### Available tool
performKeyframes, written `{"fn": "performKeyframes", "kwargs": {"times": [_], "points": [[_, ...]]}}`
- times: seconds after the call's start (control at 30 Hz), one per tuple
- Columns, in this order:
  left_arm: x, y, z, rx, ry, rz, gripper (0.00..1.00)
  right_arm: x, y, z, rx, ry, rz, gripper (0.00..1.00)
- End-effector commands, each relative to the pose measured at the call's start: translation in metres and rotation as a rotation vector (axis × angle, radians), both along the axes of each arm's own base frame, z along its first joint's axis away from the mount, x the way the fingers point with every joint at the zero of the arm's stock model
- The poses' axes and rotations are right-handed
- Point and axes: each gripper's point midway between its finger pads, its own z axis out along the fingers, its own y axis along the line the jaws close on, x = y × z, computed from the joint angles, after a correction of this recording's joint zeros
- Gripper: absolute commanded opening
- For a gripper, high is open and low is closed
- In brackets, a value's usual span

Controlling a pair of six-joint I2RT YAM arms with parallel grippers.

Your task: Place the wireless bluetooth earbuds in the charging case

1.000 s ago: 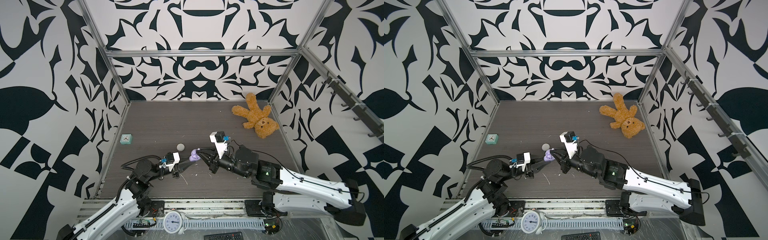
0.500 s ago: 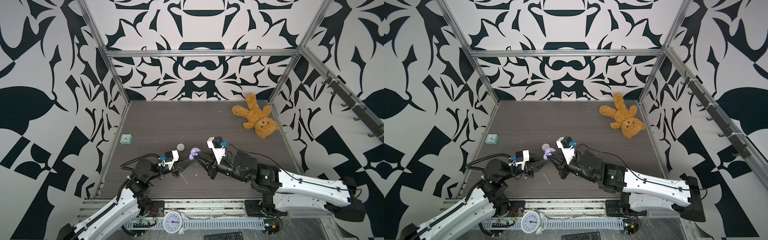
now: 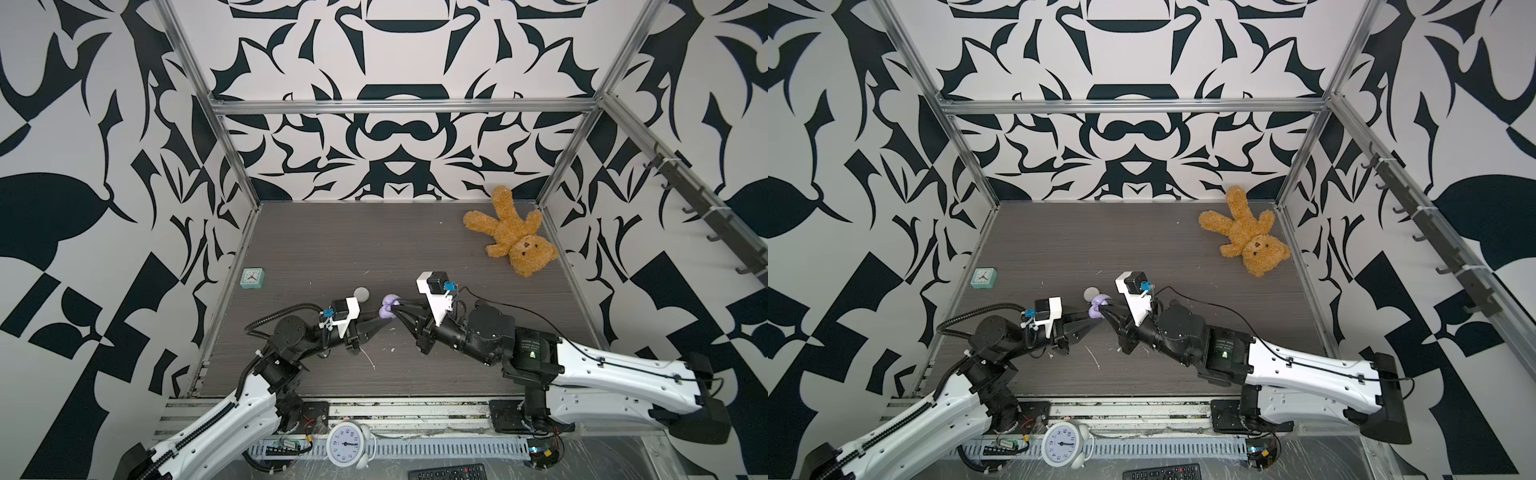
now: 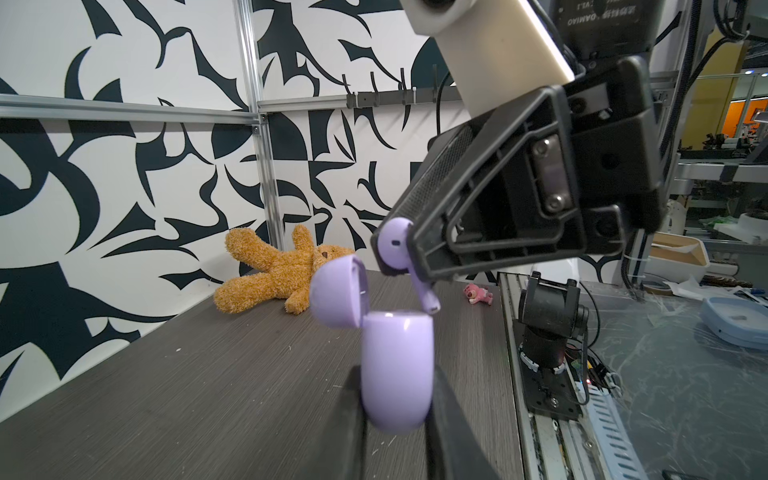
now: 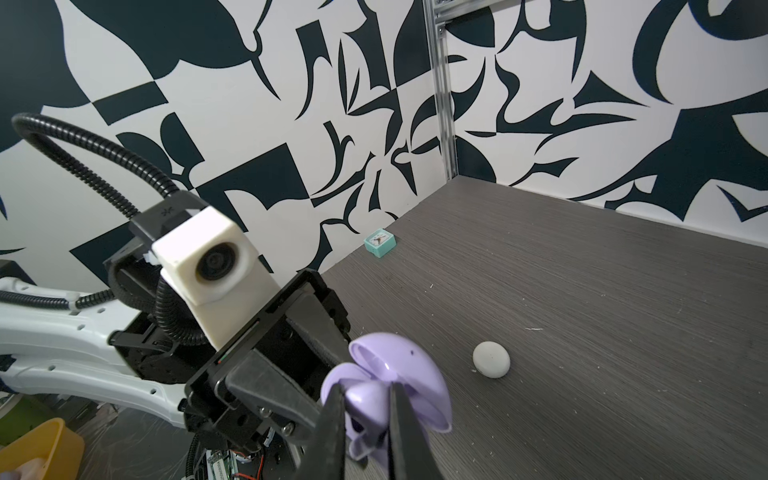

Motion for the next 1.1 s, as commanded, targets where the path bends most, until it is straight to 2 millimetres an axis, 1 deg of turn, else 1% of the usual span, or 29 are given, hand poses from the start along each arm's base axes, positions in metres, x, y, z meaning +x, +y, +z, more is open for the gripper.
{"fn": "performKeyframes", "kwargs": {"times": [0.0,0.23,0.37,0.5,0.73,0.93,1.07], "points": [[-0.003,0.001,0.003,-0.020,-0.010,-0.011,0.00,0.005,-0.001,0.022,0.054,-0.043,-0.032,0.05],[-0.003,0.001,0.002,-0.017,-0.005,-0.018,0.00,0.004,0.000,0.027,0.063,-0.055,-0.026,0.05],[-0.002,0.001,0.002,-0.017,-0.003,-0.015,0.00,0.004,0.004,0.026,0.060,-0.054,-0.019,0.05],[-0.003,0.001,0.003,-0.020,-0.006,-0.019,0.00,0.004,0.008,0.022,0.053,-0.048,-0.014,0.04],[-0.002,0.002,0.004,-0.027,-0.004,-0.007,0.00,0.003,0.005,0.017,0.055,-0.036,-0.014,0.04],[-0.002,0.003,0.006,-0.036,-0.002,-0.004,0.00,0.005,0.006,0.007,0.033,-0.029,-0.019,0.04],[-0.002,0.003,0.008,-0.039,-0.008,-0.003,0.00,0.006,0.004,0.005,0.023,-0.028,-0.030,0.04]]}}
